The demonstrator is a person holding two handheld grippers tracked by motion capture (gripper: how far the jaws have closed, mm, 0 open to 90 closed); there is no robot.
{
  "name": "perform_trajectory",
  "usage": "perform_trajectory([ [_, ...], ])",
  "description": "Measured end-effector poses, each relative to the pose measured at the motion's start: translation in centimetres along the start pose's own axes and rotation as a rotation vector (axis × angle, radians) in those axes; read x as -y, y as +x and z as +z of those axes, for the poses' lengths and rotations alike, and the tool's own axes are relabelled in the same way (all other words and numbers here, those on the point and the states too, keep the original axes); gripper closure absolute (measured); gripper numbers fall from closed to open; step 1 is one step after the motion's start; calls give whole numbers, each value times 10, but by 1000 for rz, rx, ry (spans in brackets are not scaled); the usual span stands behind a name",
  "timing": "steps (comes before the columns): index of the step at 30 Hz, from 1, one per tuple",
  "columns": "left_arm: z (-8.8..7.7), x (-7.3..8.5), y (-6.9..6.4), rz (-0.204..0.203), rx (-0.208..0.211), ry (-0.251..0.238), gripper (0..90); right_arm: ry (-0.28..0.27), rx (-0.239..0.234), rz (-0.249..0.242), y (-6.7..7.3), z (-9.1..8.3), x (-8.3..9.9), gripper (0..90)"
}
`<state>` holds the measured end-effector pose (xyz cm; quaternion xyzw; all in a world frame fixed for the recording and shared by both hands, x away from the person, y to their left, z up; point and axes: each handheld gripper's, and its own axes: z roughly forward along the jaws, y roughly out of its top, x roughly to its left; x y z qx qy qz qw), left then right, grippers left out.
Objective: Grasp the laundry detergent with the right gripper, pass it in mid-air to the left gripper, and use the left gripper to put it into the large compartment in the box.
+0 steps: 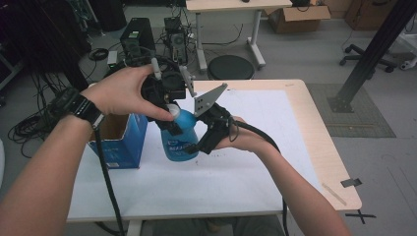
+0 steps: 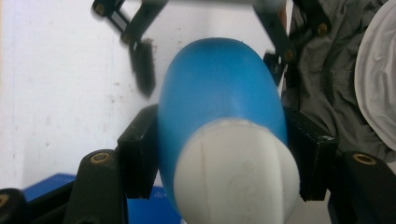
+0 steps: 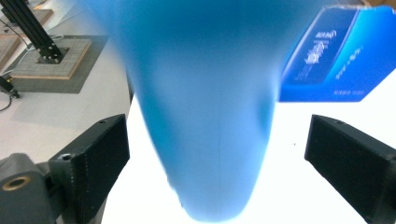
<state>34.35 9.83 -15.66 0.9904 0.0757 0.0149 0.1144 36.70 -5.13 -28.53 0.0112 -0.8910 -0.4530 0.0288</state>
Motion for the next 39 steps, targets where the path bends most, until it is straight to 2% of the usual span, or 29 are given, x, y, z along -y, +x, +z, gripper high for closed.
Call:
perform_trajectory([
  [3, -9, 3, 3, -41, -9, -8, 376, 32, 11, 6, -4, -8, 8, 49],
  [5, -16, 6, 7, -89, -19, -11, 376, 78, 30, 3, -5, -12, 14, 41],
  [9, -33, 14, 16, -218, -62, -13, 375, 185, 46, -8, -9, -23, 28, 41],
  [13, -47, 23, 24, -366, -137, 19, 375, 305, 58, -12, -11, -33, 42, 51],
  [15, -51, 27, 27, -427, -160, 17, 376, 381, 87, -18, -12, -40, 50, 54],
  [19, -61, 37, 35, -567, -211, 7, 376, 480, 119, -3, -14, -57, 64, 59],
  [21, -66, 44, 39, -677, -243, -15, 376, 521, 137, 14, -15, -67, 71, 62],
  [22, -68, 47, 40, -697, -252, -19, 376, 535, 148, 19, -15, -72, 74, 61],
  [25, -77, 60, 46, -825, -280, -51, 376, 584, 178, 39, -17, -87, 84, 60],
  [26, -80, 64, 48, -849, -283, -48, 376, 601, 182, 50, -17, -92, 88, 60],
  [30, -89, 81, 54, -993, -323, -64, 376, 663, 199, 65, -18, -108, 101, 62],
  [33, -92, 93, 58, -1059, -341, -65, 376, 701, 212, 77, -18, -119, 109, 60],
  [39, -95, 118, 63, -1172, -375, -65, 376, 723, 229, 120, -19, -139, 121, 65],
])
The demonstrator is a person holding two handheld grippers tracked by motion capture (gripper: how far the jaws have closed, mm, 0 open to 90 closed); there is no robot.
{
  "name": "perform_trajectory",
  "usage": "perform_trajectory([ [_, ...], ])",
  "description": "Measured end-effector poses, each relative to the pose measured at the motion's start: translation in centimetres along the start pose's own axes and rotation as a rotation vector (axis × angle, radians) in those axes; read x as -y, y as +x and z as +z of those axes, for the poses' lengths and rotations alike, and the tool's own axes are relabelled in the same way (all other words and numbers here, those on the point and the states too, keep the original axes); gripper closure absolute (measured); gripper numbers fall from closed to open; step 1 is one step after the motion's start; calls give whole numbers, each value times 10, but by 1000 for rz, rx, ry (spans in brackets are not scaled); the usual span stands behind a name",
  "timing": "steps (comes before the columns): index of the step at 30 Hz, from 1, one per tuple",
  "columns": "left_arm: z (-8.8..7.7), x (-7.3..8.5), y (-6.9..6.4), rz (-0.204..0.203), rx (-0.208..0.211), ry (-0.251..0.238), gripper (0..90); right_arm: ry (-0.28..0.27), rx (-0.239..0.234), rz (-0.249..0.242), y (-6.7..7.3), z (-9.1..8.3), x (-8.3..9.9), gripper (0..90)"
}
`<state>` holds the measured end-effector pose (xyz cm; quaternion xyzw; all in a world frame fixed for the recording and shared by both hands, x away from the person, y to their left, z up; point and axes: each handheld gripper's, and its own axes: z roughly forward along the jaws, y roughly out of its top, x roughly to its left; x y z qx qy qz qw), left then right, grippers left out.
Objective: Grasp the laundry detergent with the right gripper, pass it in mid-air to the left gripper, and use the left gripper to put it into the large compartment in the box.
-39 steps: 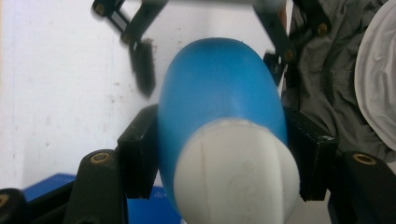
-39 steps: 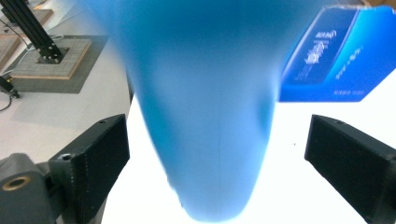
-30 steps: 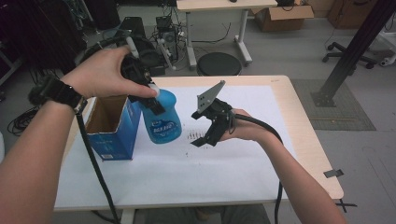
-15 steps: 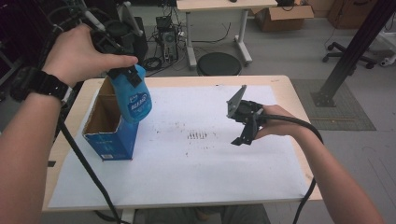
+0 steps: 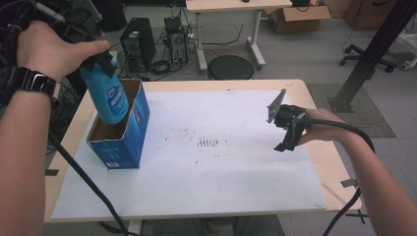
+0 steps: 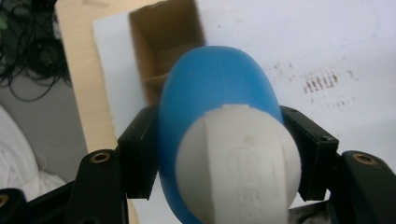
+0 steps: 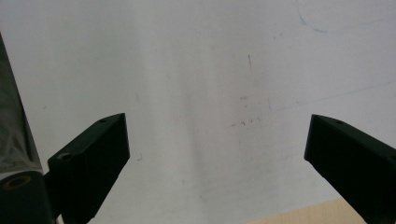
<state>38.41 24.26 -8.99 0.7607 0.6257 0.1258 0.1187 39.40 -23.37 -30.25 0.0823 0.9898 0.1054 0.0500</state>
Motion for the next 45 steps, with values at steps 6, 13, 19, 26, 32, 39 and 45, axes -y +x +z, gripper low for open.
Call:
perform_trajectory([
  [6, 8, 6, 15, -52, -9, 1, 376, 0, 7, 27, -6, -3, 15, 65],
  [13, 26, 11, 20, -71, 8, 12, 377, 0, 17, 55, -9, -5, 27, 65],
  [19, 55, 13, 18, -68, -3, 44, 377, -6, 9, 60, -8, -4, 33, 65],
  [26, 89, 19, 20, -70, 13, 82, 377, -3, 6, 71, -6, -2, 37, 66],
  [32, 114, 24, 22, -61, 5, 111, 377, -2, 3, 75, -5, 0, 39, 69],
  [39, 137, 29, 22, -64, 10, 129, 377, -14, 3, 72, -5, 0, 40, 67],
  [45, 152, 33, 23, -71, 15, 150, 377, -10, 4, 73, -4, 0, 41, 69],
])
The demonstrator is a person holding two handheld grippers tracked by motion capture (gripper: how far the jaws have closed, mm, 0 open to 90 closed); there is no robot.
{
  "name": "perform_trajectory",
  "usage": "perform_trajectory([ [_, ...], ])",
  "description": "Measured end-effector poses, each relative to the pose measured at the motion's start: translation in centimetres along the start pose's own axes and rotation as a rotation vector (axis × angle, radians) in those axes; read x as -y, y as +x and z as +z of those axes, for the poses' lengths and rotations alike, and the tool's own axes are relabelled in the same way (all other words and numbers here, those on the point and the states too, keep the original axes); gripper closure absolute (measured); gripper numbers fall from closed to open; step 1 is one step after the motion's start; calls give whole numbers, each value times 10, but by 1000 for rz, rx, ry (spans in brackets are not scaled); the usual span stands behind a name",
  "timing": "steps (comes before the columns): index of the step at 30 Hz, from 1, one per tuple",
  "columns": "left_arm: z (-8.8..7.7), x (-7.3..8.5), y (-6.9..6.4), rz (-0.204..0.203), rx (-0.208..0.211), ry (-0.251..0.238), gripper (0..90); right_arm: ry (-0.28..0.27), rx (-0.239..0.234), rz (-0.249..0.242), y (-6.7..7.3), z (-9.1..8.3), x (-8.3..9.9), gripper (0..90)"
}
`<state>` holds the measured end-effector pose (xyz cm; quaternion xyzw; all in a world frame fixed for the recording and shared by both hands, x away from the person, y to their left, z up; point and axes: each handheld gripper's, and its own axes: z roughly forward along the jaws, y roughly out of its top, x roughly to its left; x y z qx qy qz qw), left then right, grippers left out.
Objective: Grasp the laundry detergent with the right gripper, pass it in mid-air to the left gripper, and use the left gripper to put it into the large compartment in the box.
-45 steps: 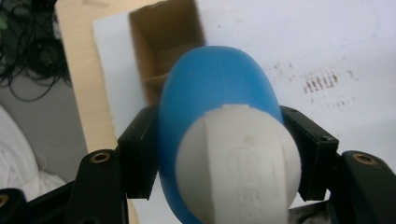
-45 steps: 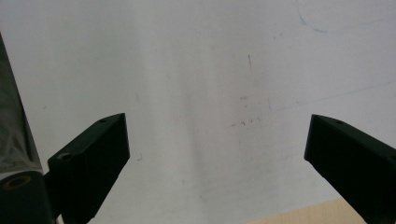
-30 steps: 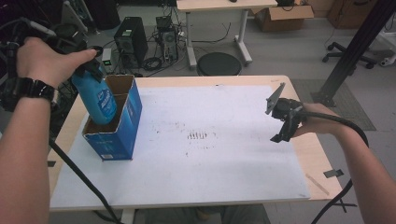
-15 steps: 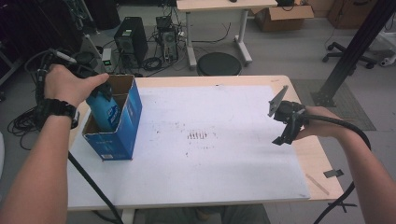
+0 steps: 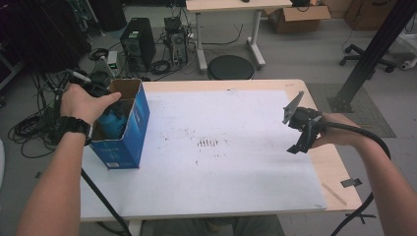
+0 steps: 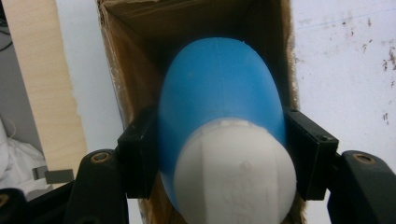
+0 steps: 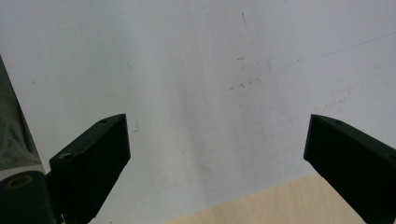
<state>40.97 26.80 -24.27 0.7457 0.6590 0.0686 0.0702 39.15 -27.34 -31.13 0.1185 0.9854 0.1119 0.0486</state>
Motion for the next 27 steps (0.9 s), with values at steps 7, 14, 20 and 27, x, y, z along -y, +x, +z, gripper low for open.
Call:
perform_trajectory([
  [7, 12, 1, 0, -2, -15, 20, 377, -3, 0, 2, 0, 1, 1, 69],
  [14, 18, 3, 2, 4, -17, 24, 377, -6, -3, 3, 1, 2, 2, 69],
  [20, 24, 4, 3, 2, -15, 21, 376, -5, -4, 6, 1, 3, 2, 69],
  [27, 28, 6, 2, 6, -16, 21, 376, -4, -5, 6, 2, 4, 1, 70],
])
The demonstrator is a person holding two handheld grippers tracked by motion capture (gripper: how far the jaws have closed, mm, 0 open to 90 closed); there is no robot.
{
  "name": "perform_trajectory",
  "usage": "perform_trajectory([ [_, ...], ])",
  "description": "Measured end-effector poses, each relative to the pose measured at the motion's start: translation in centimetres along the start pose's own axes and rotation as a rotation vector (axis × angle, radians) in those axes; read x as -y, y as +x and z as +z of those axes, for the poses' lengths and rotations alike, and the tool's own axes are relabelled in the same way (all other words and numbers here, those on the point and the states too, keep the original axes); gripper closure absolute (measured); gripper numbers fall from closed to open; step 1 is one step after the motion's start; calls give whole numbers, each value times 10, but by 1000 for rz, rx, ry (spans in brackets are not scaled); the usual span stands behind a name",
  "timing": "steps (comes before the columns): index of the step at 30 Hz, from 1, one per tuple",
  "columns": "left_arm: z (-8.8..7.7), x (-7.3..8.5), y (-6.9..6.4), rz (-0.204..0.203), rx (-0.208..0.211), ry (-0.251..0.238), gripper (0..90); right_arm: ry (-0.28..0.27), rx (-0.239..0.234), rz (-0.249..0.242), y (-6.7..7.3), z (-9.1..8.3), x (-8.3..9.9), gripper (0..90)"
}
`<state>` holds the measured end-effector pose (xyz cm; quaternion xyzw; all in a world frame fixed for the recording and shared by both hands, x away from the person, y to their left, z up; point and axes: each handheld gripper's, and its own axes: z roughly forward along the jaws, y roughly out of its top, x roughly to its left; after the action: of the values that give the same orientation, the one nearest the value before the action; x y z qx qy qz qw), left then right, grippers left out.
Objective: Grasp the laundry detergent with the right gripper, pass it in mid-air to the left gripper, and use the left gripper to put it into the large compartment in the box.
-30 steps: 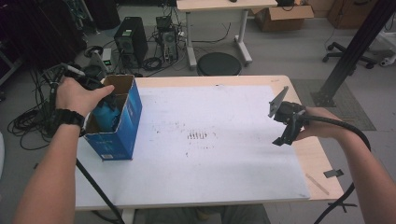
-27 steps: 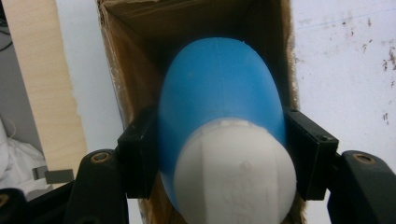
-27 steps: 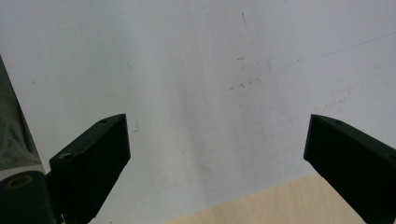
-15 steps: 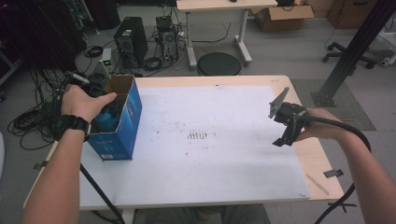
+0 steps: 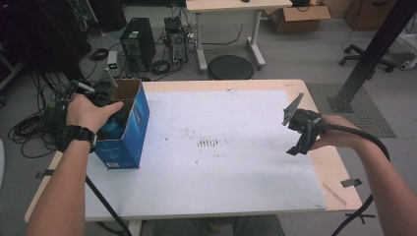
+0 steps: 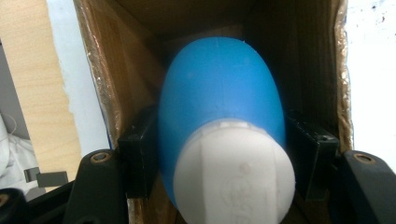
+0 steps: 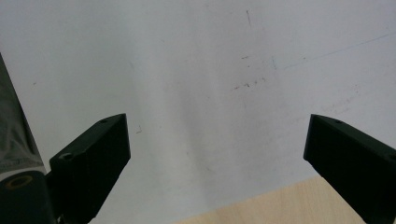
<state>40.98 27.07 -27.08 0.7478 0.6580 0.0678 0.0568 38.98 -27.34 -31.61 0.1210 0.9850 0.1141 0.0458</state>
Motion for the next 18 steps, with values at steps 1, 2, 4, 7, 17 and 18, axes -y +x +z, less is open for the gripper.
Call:
perform_trajectory([
  [1, 0, 0, 0, 0, -1, -4, 376, -1, 0, -1, 0, 0, 0, 70],
  [2, 0, 0, 0, 0, -2, -4, 376, 0, 0, -2, 0, 0, 0, 70],
  [4, 0, 0, 0, 2, -3, -4, 375, 1, 0, 6, 0, 0, 0, 71],
  [7, 0, 1, 0, -1, -5, -1, 374, 2, 0, 2, 0, 0, 0, 71],
  [17, -7, 2, 0, -7, 9, -9, 330, 7, -4, 17, -1, 1, 1, 73],
  [18, -8, 2, 0, -4, 10, -6, 324, 8, -5, 17, 0, 1, 1, 73],
])
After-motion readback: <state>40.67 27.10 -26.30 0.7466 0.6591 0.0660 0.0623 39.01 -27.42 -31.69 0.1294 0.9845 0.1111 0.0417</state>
